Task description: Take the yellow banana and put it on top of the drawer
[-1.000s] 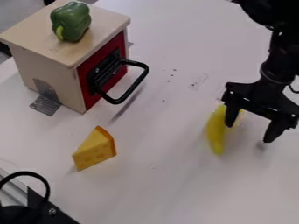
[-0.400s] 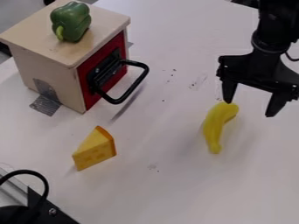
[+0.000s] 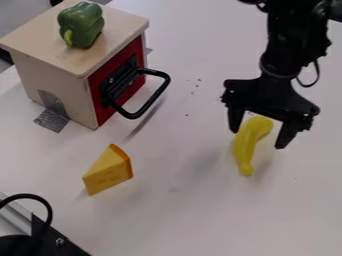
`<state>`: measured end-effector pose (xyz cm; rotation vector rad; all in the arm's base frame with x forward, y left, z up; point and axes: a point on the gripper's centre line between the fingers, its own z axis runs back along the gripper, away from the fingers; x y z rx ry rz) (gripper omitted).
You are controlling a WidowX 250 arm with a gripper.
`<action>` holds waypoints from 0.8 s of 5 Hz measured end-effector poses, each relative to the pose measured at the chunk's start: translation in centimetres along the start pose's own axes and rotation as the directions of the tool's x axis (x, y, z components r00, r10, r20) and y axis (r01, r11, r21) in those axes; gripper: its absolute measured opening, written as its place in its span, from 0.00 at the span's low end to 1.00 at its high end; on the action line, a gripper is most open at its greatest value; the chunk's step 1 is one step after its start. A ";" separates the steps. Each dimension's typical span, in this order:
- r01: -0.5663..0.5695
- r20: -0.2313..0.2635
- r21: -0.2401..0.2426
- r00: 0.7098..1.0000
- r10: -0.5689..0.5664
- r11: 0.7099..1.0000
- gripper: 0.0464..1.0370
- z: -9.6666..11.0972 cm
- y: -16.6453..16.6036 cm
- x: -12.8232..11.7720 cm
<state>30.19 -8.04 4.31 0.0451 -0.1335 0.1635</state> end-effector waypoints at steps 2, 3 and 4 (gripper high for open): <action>-0.051 -0.066 -0.002 0.997 0.050 0.999 0.96 -2.1 1.5 -0.5; -0.052 -0.104 -0.026 0.993 0.049 0.998 0.96 -3.6 1.1 -0.2; -0.035 -0.108 -0.031 0.994 0.031 0.999 0.91 -4.2 0.9 -0.1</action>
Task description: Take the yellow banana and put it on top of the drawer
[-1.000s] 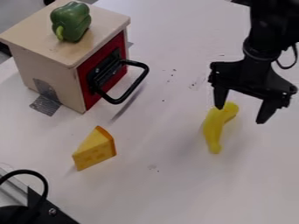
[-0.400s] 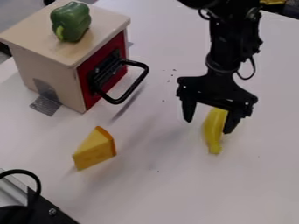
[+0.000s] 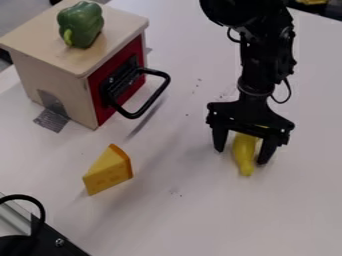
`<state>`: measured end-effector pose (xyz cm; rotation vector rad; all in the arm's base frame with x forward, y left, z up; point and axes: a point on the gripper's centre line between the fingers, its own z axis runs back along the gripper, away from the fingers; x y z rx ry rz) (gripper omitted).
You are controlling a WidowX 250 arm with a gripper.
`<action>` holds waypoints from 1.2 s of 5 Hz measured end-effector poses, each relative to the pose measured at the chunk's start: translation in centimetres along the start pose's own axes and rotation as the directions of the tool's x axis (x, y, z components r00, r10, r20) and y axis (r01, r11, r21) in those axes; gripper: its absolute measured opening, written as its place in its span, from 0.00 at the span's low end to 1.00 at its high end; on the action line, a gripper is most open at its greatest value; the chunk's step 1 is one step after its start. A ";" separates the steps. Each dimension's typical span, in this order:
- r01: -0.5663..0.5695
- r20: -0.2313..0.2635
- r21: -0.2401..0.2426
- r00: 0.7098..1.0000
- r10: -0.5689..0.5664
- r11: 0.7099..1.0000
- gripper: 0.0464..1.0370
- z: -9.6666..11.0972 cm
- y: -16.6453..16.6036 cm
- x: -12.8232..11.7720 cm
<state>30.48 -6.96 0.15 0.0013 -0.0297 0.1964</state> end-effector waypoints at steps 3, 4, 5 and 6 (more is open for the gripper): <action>0.186 0.074 0.054 0.979 -0.189 0.981 0.49 2.4 0.1 0.6; 0.232 0.086 0.060 0.968 -0.237 0.971 0.49 6.0 1.5 1.1; 0.175 0.072 0.034 0.981 -0.178 0.984 0.49 9.5 5.2 1.0; 0.123 0.049 0.001 0.991 -0.123 0.992 0.49 11.4 8.2 0.9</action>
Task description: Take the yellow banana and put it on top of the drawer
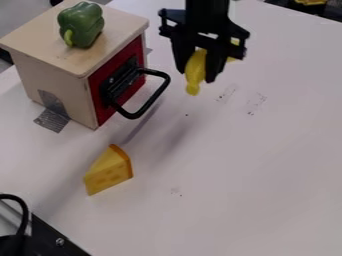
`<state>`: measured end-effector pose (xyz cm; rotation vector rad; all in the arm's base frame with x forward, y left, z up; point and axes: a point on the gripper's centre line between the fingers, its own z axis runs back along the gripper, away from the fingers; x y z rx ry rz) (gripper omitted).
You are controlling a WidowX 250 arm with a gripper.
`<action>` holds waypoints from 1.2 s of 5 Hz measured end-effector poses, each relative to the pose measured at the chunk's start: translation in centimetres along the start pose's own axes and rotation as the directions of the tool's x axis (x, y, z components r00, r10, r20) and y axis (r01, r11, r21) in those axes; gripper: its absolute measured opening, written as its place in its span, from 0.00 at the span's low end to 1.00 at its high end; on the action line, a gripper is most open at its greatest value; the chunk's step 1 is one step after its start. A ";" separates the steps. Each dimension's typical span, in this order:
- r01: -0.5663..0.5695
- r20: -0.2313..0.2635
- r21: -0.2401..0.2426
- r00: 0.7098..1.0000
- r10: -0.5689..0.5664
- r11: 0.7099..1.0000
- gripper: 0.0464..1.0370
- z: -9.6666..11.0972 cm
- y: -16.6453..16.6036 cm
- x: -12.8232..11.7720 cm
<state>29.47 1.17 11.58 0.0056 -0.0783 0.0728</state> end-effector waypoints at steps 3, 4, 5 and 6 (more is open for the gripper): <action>-0.146 0.059 0.001 0.988 0.145 0.989 0.49 5.9 9.3 -1.5; -0.168 0.081 0.021 0.983 0.165 0.986 0.49 7.1 11.4 -1.7; -0.158 0.075 0.071 0.985 0.153 0.985 0.49 7.4 14.4 -1.8; -0.159 0.055 0.094 0.986 0.155 0.983 0.49 6.7 16.6 -1.8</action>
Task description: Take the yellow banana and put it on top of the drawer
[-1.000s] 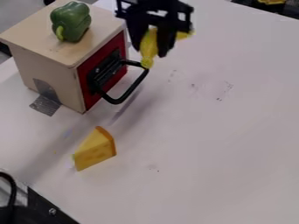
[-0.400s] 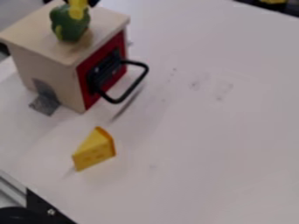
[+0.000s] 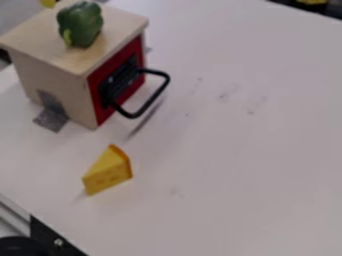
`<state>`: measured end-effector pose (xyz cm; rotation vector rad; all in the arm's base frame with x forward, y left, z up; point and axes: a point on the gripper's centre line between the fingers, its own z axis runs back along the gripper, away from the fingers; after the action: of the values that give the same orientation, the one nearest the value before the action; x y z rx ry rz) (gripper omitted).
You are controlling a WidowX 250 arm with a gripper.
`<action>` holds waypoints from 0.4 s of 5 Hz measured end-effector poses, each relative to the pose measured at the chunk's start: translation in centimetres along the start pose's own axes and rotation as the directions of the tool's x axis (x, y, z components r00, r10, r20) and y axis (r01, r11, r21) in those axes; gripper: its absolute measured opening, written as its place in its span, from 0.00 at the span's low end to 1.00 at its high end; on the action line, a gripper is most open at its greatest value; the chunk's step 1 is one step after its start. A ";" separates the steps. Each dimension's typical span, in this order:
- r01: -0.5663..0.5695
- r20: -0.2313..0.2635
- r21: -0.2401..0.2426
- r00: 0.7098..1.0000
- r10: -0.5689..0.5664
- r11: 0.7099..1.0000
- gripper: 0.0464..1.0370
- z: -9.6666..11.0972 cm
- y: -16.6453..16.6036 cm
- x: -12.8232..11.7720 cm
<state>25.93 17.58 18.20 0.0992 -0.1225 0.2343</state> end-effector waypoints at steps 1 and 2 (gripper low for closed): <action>-0.018 -0.016 0.010 1.000 0.018 1.000 0.49 -1.3 2.1 -0.2; -0.045 -0.044 -0.001 0.998 0.045 0.999 0.49 -2.8 3.5 -0.6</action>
<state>24.79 21.10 15.68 0.0892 -0.0809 0.2814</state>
